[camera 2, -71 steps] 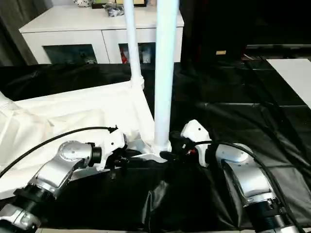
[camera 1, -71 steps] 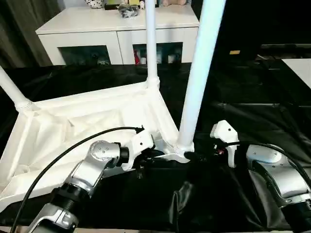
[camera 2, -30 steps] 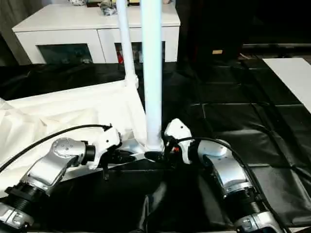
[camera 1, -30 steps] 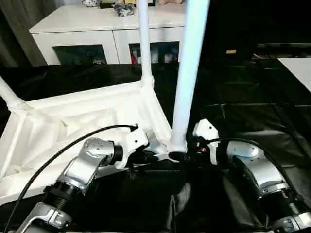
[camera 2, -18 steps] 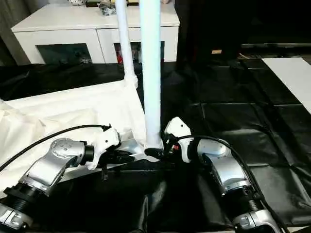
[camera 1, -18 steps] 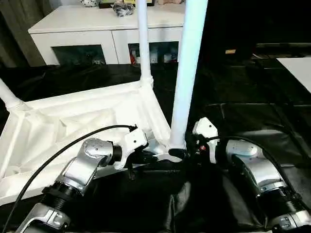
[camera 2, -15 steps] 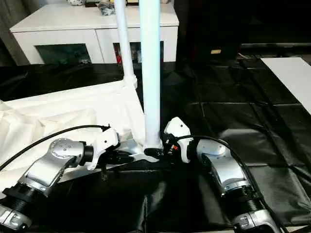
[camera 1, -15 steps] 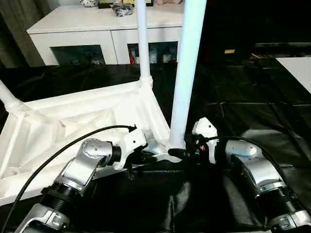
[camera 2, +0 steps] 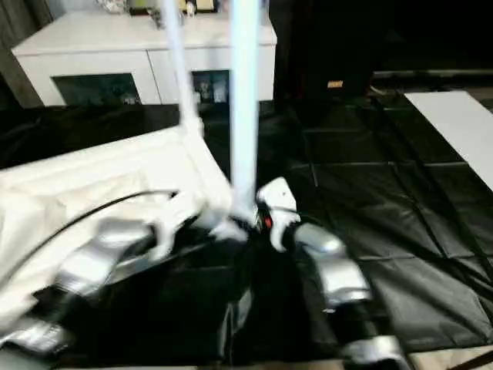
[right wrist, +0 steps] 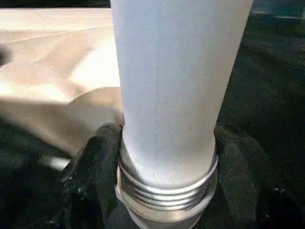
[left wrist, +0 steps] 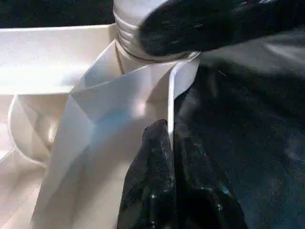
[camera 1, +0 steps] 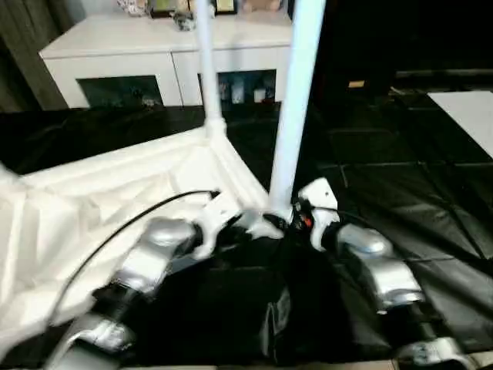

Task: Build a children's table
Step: Rotate leg to tighten

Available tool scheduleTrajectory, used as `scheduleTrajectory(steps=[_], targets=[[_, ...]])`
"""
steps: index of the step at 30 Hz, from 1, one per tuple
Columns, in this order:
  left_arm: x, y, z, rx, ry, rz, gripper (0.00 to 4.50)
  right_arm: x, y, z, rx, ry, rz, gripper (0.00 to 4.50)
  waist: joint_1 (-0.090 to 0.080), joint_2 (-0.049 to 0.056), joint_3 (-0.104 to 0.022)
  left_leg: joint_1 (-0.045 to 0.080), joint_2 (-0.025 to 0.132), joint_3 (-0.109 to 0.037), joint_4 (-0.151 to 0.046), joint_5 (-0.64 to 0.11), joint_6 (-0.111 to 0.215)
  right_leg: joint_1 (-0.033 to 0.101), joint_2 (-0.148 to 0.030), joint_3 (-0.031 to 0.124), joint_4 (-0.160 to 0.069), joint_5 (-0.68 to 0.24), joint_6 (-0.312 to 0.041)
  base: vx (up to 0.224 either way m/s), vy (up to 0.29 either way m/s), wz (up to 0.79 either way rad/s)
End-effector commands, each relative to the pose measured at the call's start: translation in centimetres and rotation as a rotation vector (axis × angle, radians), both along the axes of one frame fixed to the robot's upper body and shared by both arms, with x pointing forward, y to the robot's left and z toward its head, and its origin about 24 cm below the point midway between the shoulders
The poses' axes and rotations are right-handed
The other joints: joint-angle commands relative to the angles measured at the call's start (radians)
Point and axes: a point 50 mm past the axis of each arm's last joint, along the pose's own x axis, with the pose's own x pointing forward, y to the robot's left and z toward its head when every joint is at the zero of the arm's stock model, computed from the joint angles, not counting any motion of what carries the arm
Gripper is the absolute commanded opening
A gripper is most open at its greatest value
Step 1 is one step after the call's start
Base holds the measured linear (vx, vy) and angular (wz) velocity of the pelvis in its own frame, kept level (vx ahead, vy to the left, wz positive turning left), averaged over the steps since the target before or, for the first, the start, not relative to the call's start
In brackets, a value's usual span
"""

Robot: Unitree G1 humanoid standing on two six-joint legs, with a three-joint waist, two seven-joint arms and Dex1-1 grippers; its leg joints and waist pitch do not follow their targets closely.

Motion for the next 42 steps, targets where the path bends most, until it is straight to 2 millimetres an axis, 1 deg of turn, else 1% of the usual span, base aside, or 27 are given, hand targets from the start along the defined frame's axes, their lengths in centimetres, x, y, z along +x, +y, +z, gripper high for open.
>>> scheduleTrajectory(steps=[1, 3, 4, 6, 7, 9, 10, 11, 15, 16, 18, 19, 20, 22, 23, 24, 25, 27, 29, 31, 32, 34, 36, 37, 39, 40, 42], targets=[[0.8, 0.3, -1.4, 0.057, 0.016, 0.195, 0.0, 0.1, -1.4, -2.1, -0.075, 0.087, -0.238, 2.62, -0.002, -0.017, -0.037, 0.012, 0.044, -0.025, -0.085, -0.337, -0.012, 0.016, -0.076, 0.043, -0.106, -0.431, -0.15, 0.0, 0.0, 0.0], [1.3, -0.7, -1.6, 0.082, 0.016, 0.233, 0.0, 0.2, -0.2, -2.2, -0.084, 0.08, -0.272, 2.62, -0.002, -0.015, -0.037, 0.015, 0.041, -0.026, -0.085, -0.348, -0.019, 0.013, -0.077, 0.042, -0.111, -0.456, -0.14, 0.0, 0.0, 0.0], [1.4, -1.2, -1.6, 0.089, 0.011, 0.24, 0.0, 0.3, 0.5, -2.2, -0.087, 0.077, -0.276, 2.62, 0.0, -0.012, -0.038, 0.014, 0.042, -0.027, -0.086, -0.343, -0.017, 0.013, -0.078, 0.043, -0.111, -0.441, -0.137, 0.0, 0.0, 0.0], [1.5, -1.9, -1.7, 0.093, 0.016, 0.225, 0.0, 0.2, 2.1, -2.1, -0.052, 0.076, -0.225, 2.62, 0.001, -0.017, -0.039, 0.009, 0.041, -0.028, -0.087, -0.34, -0.009, 0.018, -0.078, 0.043, -0.11, -0.413, -0.138, 0.0, 0.0, 0.0], [1.5, -2.3, -1.7, 0.098, 0.017, 0.213, 0.0, 0.2, 2.9, -1.7, 0.002, 0.065, -0.188, 2.62, 0.004, -0.013, -0.04, 0.008, 0.042, -0.027, -0.087, -0.337, -0.001, 0.018, -0.08, 0.044, -0.109, -0.396, -0.14, 0.0, 0.0, 0.0], [1.5, -2.3, -1.7, 0.105, 0.014, 0.206, 0.0, 0.3, 3.1, -1.3, 0.018, 0.037, -0.183, 2.62, 0.004, -0.014, -0.04, 0.005, 0.043, -0.027, -0.088, -0.329, 0.008, 0.021, -0.08, 0.043, -0.107, -0.369, -0.147, 0.0, 0.0, 0.0], [1.5, -2.3, -1.7, 0.106, 0.017, 0.197, 0.0, 0.3, 3.1, -0.8, 0.018, 0.006, -0.173, 3.17, 0.004, -0.015, -0.04, 0.004, 0.043, -0.026, -0.087, -0.326, 0.012, 0.02, -0.08, 0.043, -0.107, -0.357, -0.148, 0.0, 0.0, 0.0], [1.5, -2.2, -1.8, 0.108, 0.02, 0.188, 0.0, 0.4, 3.1, -0.5, 0.017, -0.02, -0.164, 3.17, 0.007, -0.013, -0.04, 0.007, 0.044, -0.025, -0.087, -0.326, 0.014, 0.019, -0.08, 0.043, -0.107, -0.35, -0.154, 0.0, 0.0, 0.0], [1.2, -1.6, -1.9, 0.132, 0.029, 0.115, 0.0, 0.8, 2.0, 0.8, 0.024, -0.084, -0.152, 3.52, 0.005, -0.017, -0.04, -0.003, 0.045, -0.028, -0.092, -0.316, 0.022, 0.027, -0.082, 0.041, -0.105, -0.36, -0.143, 0.0, 0.0, 0.0], [0.9, -1.3, -1.9, 0.135, 0.039, 0.081, 0.0, 0.8, 1.3, 1.3, 0.036, -0.098, -0.116, 3.52, 0.005, -0.018, -0.04, -0.004, 0.046, -0.029, -0.092, -0.315, 0.023, 0.031, -0.082, 0.04, -0.106, -0.36, -0.142, 0.0, 0.0, 0.0], [0.5, -0.8, -2.0, 0.142, 0.053, 0.007, 0.0, 0.5, 0.4, 2.0, 0.046, -0.115, -0.035, 3.52, 0.005, -0.018, -0.04, -0.006, 0.048, -0.029, -0.092, -0.315, 0.03, 0.029, -0.083, 0.041, -0.105, -0.359, -0.141, 0.0, 0.0, 0.0], [0.3, -0.6, -2.0, 0.14, 0.068, -0.008, 0.0, 0.2, -0.1, 2.2, 0.046, -0.11, 0.011, 3.52, 0.004, -0.022, -0.041, -0.01, 0.048, -0.028, -0.091, -0.291, 0.038, 0.036, -0.081, 0.041, -0.103, -0.331, -0.146, 0.0, 0.0, 0.0], [-0.2, -0.1, -1.9, 0.124, 0.086, -0.062, 0.0, -0.7, -1.0, 2.2, 0.028, -0.094, 0.127, 3.52, 0.01, -0.021, -0.043, -0.01, 0.051, -0.027, -0.088, -0.265, 0.051, 0.036, -0.083, 0.042, -0.1, -0.292, -0.155, 0.0, 0.0, 0.0], [-0.6, 0.2, -1.8, 0.11, 0.091, -0.117, 0.0, -1.7, -1.7, 2.2, 0.015, -0.068, 0.242, 3.52, 0.012, -0.018, -0.048, -0.008, 0.052, -0.022, -0.08, -0.217, 0.067, 0.035, -0.082, 0.043, -0.093, -0.203, -0.187, 0.028, -0.008, 0.02], [-0.9, 0.4, -1.6, 0.092, 0.104, -0.154, 0.0, -2.3, -2.1, 2.2, -0.002, -0.058, 0.312, 3.52, 0.017, -0.018, -0.052, -0.013, 0.053, -0.022, -0.074, -0.176, 0.083, 0.042, -0.081, 0.042, -0.082, -0.116, -0.211, 0.065, -0.01, 0.02], [-1.4, 0.8, -1.3, 0.077, 0.107, -0.222, 0.0, -3.3, -2.7, 2.1, -0.018, -0.033, 0.418, 3.52, 0.018, -0.02, -0.052, -0.016, 0.053, -0.022, -0.072, -0.155, 0.092, 0.045, -0.08, 0.041, -0.077, -0.071, -0.219, 0.065, -0.01, 0.02], [-1.4, 0.8, -1.3, 0.078, 0.106, -0.226, 0.0, -3.4, -2.7, 2.1, -0.018, -0.031, 0.424, 3.52, 0.022, -0.016, -0.056, -0.012, 0.054, -0.02, -0.067, -0.128, 0.109, 0.043, -0.08, 0.041, -0.072, 0.001, -0.238, 0.061, -0.007, 0.01], [-2.1, 1.2, -0.9, 0.056, 0.119, -0.312, 0.0, -4.3, -3.2, 2.0, -0.028, 0.002, 0.517, 3.52, 0.023, -0.017, -0.057, -0.012, 0.052, -0.018, -0.064, -0.106, 0.128, 0.045, -0.079, 0.037, -0.065, 0.056, -0.264, 0.0, 0.0, 0.0], [-2.6, 1.3, -0.5, 0.044, 0.108, -0.376, 0.0, -4.8, -3.5, 1.9, -0.043, 0.027, 0.574, 3.52, 0.025, -0.019, -0.056, -0.012, 0.055, -0.018, -0.064, -0.108, 0.13, 0.045, -0.078, 0.037, -0.064, 0.054, -0.271, 0.0, 0.0, 0.0], [-3.1, 1.5, 0.0, 0.033, 0.102, -0.428, 0.0, -5.0, -3.6, 2.0, -0.059, 0.039, 0.606, 3.52, 0.029, -0.015, -0.053, -0.009, 0.06, -0.019, -0.068, -0.128, 0.122, 0.043, -0.079, 0.037, -0.065, 0.023, -0.274, 0.0, 0.0, 0.0], [-3.3, 1.6, 0.1, 0.034, 0.099, -0.44, 0.0, -4.9, -3.6, 2.1, -0.056, 0.035, 0.598, 3.52, 0.029, -0.013, -0.051, -0.006, 0.06, -0.019, -0.07, -0.154, 0.109, 0.04, -0.078, 0.036, -0.068, -0.018, -0.274, 0.0, 0.0, 0.0], [-3.6, 1.8, 0.3, 0.031, 0.107, -0.462, 0.0, -4.6, -3.4, 2.4, -0.041, 0.02, 0.593, 3.52, 0.027, -0.019, -0.046, -0.004, 0.059, -0.019, -0.075, -0.199, 0.084, 0.038, -0.078, 0.037, -0.075, -0.1, -0.264, 0.0, 0.0, 0.0], [-3.9, 2.0, 0.3, 0.027, 0.115, -0.477, 0.0, -4.4, -3.2, 2.6, -0.035, 0.011, 0.594, 3.52, 0.027, -0.016, -0.044, -0.002, 0.06, -0.019, -0.079, -0.219, 0.061, 0.035, -0.079, 0.04, -0.08, -0.165, -0.248, 0.0, 0.0, 0.0], [-3.9, 2.0, 0.3, 0.028, 0.117, -0.478, 0.0, -4.3, -3.2, 2.7, -0.035, 0.011, 0.595, 3.52, 0.027, -0.02, -0.044, -0.001, 0.06, -0.019, -0.079, -0.219, 0.057, 0.035, -0.078, 0.04, -0.079, -0.167, -0.246, 0.0, 0.0, 0.0], [-4.0, 2.1, 0.3, 0.026, 0.12, -0.479, 0.0, -4.2, -3.2, 2.7, -0.041, 0.013, 0.595, 3.52, 0.03, -0.017, -0.047, 0.002, 0.059, -0.018, -0.076, -0.202, 0.054, 0.033, -0.078, 0.043, -0.076, -0.137, -0.248, 0.0, 0.0, 0.0], [-4.1, 2.2, 0.3, 0.026, 0.123, -0.482, 0.0, -4.0, -3.3, 2.7, -0.048, 0.013, 0.59, 3.52, 0.031, -0.02, -0.047, 0.003, 0.059, -0.016, -0.075, -0.198, 0.055, 0.032, -0.077, 0.043, -0.075, -0.127, -0.251, 0.0, 0.0, 0.0], [-4.2, 2.3, 0.3, 0.025, 0.127, -0.483, 0.0, -3.6, -3.4, 2.7, -0.052, 0.011, 0.569, 3.52, 0.033, -0.019, -0.05, -0.001, 0.058, -0.016, -0.073, -0.168, 0.062, 0.036, -0.077, 0.042, -0.069, -0.085, -0.257, 0.0, 0.0, 0.0]])
